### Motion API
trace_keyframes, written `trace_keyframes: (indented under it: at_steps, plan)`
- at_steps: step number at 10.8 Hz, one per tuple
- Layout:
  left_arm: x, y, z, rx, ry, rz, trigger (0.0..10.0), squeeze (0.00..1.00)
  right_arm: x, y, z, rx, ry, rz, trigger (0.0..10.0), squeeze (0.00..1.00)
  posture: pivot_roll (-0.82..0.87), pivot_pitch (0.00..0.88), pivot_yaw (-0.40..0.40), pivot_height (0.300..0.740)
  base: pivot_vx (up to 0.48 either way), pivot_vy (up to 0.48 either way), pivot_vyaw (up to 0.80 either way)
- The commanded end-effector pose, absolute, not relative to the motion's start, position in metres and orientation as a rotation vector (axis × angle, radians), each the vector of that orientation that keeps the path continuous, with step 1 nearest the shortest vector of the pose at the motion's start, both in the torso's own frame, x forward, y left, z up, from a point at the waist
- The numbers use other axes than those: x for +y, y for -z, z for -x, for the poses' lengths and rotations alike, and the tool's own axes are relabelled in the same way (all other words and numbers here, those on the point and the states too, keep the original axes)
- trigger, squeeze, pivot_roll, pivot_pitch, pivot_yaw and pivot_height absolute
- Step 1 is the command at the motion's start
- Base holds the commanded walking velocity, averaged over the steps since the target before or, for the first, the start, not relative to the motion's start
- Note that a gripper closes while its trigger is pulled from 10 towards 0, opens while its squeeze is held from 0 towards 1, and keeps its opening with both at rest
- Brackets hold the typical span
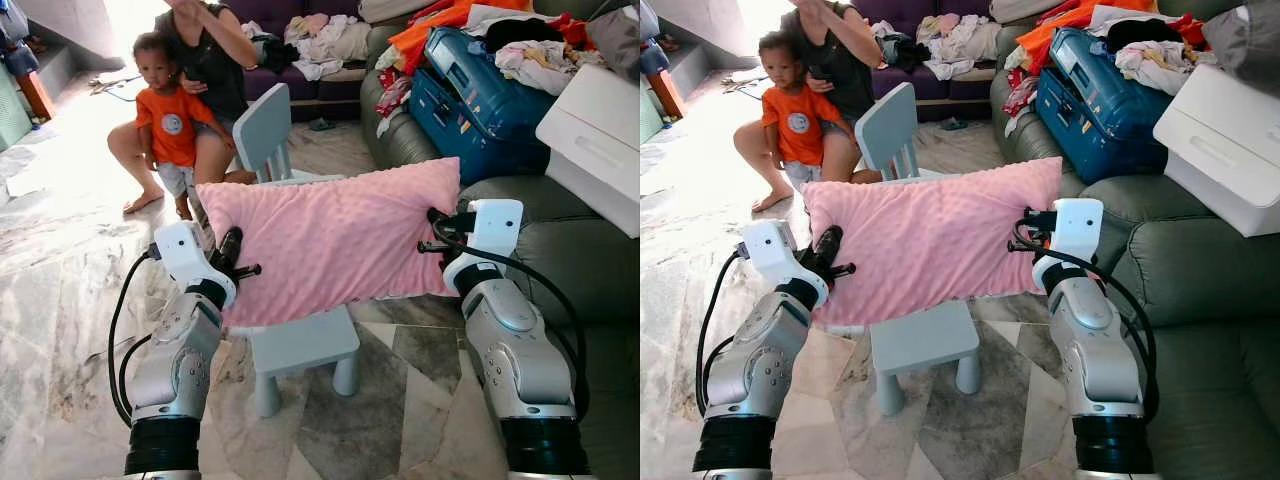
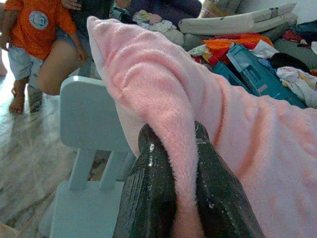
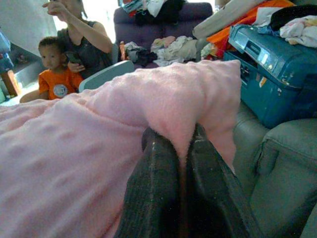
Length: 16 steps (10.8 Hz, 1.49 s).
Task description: Move the pillow to the sofa
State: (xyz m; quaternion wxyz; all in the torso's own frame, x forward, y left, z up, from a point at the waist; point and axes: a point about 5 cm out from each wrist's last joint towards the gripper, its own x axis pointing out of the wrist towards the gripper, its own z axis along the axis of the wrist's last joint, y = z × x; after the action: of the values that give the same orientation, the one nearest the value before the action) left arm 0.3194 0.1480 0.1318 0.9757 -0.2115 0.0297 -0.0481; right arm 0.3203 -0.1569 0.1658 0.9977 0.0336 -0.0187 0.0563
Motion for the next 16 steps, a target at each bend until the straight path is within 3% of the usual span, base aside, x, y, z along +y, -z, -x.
trace_keyframes:
  at_steps: [1, 8, 12, 16]
  plan:
    - [0.1442, -0.1341, -0.3185, 0.054, 0.124, 0.422, 10.0, 0.0, -0.1562, -0.1755, -0.319, -0.074, -0.124, -0.066, 10.0, 0.0, -0.16, 0.0, -0.023, 0.74, 0.0, 0.0, -0.8]
    - [0.1406, -0.132, -0.3177, 0.06, 0.144, 0.435, 10.0, 0.0, -0.1572, -0.1761, -0.3182, -0.076, -0.126, -0.059, 10.0, 0.0, -0.16, 0.0, -0.023, 0.74, 0.0, 0.0, -0.8]
    - [0.1377, -0.1297, -0.3153, 0.072, 0.15, 0.438, 10.0, 0.0, -0.1578, -0.1768, -0.3172, -0.08, -0.128, -0.056, 10.0, 0.0, -0.17, 0.0, -0.027, 0.74, 0.266, 0.0, -0.8]
    - [0.1359, -0.1296, -0.3152, 0.075, 0.154, 0.444, 10.0, 0.0, -0.1574, -0.178, -0.3162, -0.084, -0.135, -0.054, 10.0, 0.0, -0.17, 0.0, -0.029, 0.74, 0.282, 0.0, 0.0]
